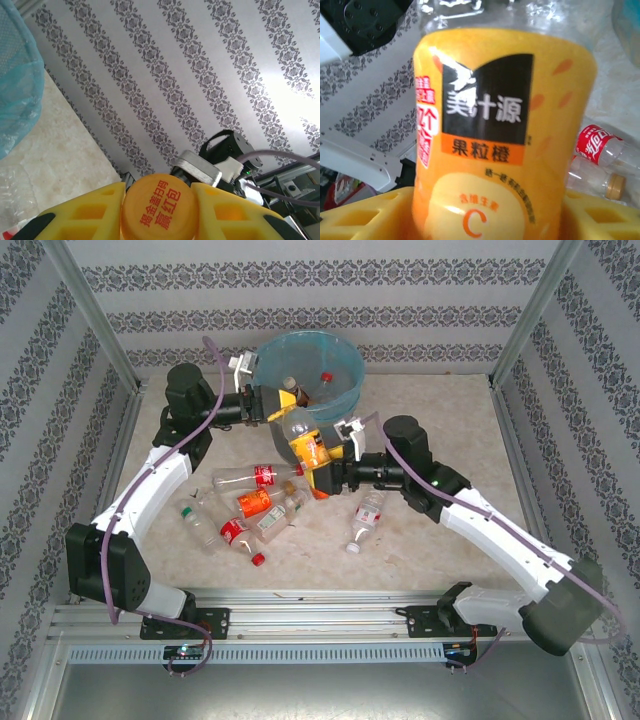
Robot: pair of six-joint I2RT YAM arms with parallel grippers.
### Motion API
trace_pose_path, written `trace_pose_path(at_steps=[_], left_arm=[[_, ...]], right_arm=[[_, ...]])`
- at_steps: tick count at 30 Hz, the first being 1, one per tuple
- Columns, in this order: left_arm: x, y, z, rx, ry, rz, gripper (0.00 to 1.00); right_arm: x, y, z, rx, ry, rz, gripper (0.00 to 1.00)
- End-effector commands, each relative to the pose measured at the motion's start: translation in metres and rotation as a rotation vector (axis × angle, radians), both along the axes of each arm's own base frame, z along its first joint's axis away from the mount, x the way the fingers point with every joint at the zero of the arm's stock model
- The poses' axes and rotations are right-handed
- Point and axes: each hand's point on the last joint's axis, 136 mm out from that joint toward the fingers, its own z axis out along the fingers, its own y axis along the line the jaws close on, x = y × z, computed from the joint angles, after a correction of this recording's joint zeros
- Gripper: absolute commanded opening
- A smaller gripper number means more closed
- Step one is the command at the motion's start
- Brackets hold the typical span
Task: Put the plastic bottles in the bin
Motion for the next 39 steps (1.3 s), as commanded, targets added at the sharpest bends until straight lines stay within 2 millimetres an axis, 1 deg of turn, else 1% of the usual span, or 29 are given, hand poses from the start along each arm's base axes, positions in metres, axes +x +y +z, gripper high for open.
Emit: trace_pose_path(at_steps=[1, 3, 6, 9, 11, 13, 16, 19, 21, 23, 25, 27, 29, 32, 34, 37, 39], left_arm=[[0.002, -0.001, 0.022, -0.037, -0.084, 0.024, 0.00], [0.005, 0.000, 0.030, -0.042, -0.115, 0.046, 0.00], [0.011, 0.004, 0.047, -0.036, -0.186, 0.095, 0.00], [0.025, 0.010, 0.061, 0.008, -0.259, 0.182, 0.00], [0.041, 0.016, 0.067, 0.050, -0.294, 0.274, 0.00], [0.061, 0.027, 0.075, 0.066, -0.303, 0.394, 0.00], [0.090, 0.041, 0.096, 0.026, -0.320, 0.541, 0.00], [0.110, 0.049, 0.115, -0.033, -0.344, 0.619, 0.00], [0.124, 0.052, 0.120, -0.057, -0.343, 0.655, 0.00], [0.138, 0.053, 0.120, -0.045, -0.345, 0.677, 0.00], [0.151, 0.052, 0.110, 0.082, -0.364, 0.733, 0.00], [0.158, 0.051, 0.104, 0.194, -0.413, 0.783, 0.00], [0.164, 0.050, 0.098, 0.270, -0.444, 0.800, 0.00], [0.173, 0.051, 0.078, 0.416, -0.473, 0.816, 0.00], [0.182, 0.043, 0.055, 0.508, -0.485, 0.791, 0.00], [0.186, 0.024, 0.026, 0.559, -0.493, 0.723, 0.00], [0.186, 0.014, 0.015, 0.601, -0.537, 0.707, 0.00]], right_arm=[[0.005, -0.019, 0.025, 0.027, -0.114, -0.111, 0.85], [0.005, -0.029, 0.031, 0.021, -0.151, -0.162, 0.92], [0.003, -0.042, 0.037, 0.008, -0.202, -0.214, 0.94], [-0.001, -0.059, 0.039, -0.012, -0.261, -0.278, 0.97], [0.000, -0.072, 0.037, -0.026, -0.299, -0.340, 0.98], [0.000, -0.084, 0.040, -0.032, -0.339, -0.389, 0.98], [-0.002, -0.099, 0.047, -0.032, -0.393, -0.444, 0.98], [-0.004, -0.110, 0.051, -0.026, -0.417, -0.482, 0.98], [-0.004, -0.115, 0.054, -0.015, -0.425, -0.504, 0.98], [-0.004, -0.117, 0.056, -0.002, -0.428, -0.512, 0.98], [-0.004, -0.117, 0.057, 0.009, -0.427, -0.516, 0.98], [-0.003, -0.116, 0.057, 0.008, -0.424, -0.515, 0.98], [-0.001, -0.116, 0.056, -0.005, -0.424, -0.513, 0.98], [0.001, -0.116, 0.053, -0.016, -0.419, -0.517, 0.98], [0.005, -0.116, 0.051, -0.003, -0.411, -0.540, 0.98], [0.012, -0.114, 0.049, 0.013, -0.390, -0.554, 0.98], [0.014, -0.111, 0.048, 0.014, -0.370, -0.553, 0.98]])
